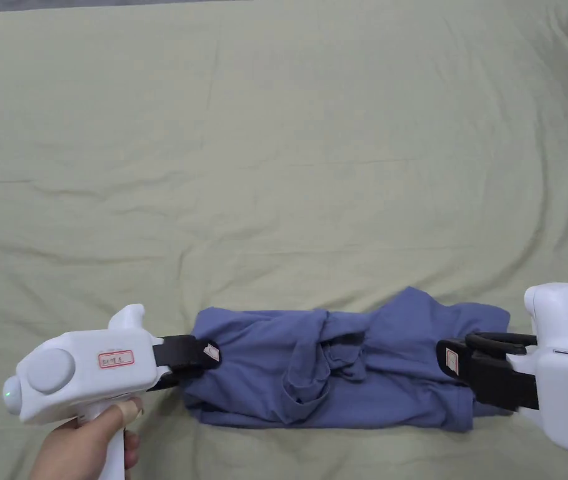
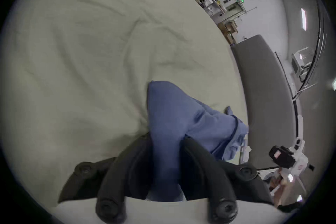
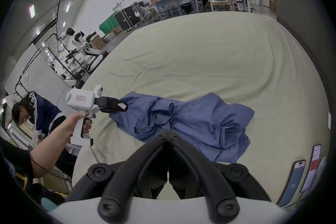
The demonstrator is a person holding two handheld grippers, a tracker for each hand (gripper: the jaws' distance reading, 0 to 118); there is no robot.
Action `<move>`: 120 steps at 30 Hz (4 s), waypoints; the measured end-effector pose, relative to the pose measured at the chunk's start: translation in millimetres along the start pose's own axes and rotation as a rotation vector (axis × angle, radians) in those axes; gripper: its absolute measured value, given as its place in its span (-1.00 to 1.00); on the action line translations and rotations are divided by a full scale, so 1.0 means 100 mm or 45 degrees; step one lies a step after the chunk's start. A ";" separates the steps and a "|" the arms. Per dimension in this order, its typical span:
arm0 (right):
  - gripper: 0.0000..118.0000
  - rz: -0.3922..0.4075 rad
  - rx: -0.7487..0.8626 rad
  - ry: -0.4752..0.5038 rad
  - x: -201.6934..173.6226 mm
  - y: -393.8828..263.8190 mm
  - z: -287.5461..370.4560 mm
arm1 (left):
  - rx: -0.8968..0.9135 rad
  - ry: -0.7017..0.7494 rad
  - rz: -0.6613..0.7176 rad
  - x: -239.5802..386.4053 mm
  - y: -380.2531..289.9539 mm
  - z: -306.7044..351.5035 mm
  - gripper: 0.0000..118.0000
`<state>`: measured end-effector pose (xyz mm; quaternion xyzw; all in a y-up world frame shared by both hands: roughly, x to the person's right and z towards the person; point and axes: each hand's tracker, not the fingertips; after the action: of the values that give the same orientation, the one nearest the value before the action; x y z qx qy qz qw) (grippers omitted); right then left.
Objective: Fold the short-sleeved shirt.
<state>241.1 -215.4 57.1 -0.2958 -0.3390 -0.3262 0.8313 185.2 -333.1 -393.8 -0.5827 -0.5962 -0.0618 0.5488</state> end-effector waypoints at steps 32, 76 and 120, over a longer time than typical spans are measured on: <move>-0.96 0.044 -0.057 -0.022 -0.14 0.03 -0.11 | 0.139 0.295 -0.479 1.88 -0.28 0.03 -0.70; -0.96 -0.187 0.106 -0.225 0.37 -0.04 0.43 | -0.170 -0.045 -0.706 2.51 -1.09 -0.98 -0.99; -0.96 -0.058 -0.337 -0.196 -0.05 -0.04 -1.69 | -0.154 0.037 -0.248 0.96 -0.42 -0.47 -0.49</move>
<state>297.5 -336.6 -46.1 -0.4192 -0.3626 -0.3631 0.7490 207.7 -319.7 -282.6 -0.5531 -0.6372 -0.1589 0.5126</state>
